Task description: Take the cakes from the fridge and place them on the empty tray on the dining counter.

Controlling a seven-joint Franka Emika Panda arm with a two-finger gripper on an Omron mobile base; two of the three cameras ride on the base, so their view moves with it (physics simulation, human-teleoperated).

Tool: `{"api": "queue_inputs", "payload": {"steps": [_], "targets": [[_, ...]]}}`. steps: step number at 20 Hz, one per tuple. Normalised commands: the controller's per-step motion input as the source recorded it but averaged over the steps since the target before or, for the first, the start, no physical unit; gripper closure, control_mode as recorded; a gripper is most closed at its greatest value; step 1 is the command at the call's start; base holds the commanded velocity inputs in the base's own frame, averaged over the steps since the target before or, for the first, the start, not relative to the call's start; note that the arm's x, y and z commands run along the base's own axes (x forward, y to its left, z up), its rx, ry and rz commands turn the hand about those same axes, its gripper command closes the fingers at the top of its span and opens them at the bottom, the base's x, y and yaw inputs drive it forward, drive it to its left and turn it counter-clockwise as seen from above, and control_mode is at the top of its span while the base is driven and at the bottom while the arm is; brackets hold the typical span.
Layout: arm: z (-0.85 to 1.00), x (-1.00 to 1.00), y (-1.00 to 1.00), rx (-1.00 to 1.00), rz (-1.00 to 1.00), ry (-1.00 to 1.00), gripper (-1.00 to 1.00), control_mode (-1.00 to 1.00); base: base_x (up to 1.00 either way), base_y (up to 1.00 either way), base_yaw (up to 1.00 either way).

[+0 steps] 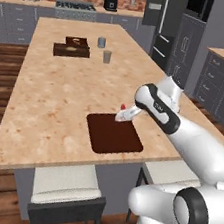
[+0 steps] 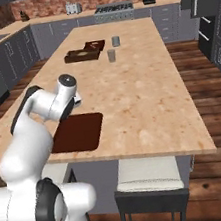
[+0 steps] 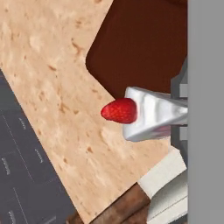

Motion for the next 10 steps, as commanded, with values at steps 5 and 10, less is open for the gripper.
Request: {"api": "queue_inputs", "payload": {"steps": [5,10], "targets": [[-0.56,0.79,0.21,0.00,0.16,0.00,1.00,-1.00,0.00,0.00,0.00],[-0.39,0.81,0.14,0.00,0.15,0.00,1.00,-1.00,0.00,0.00,0.00]]}}
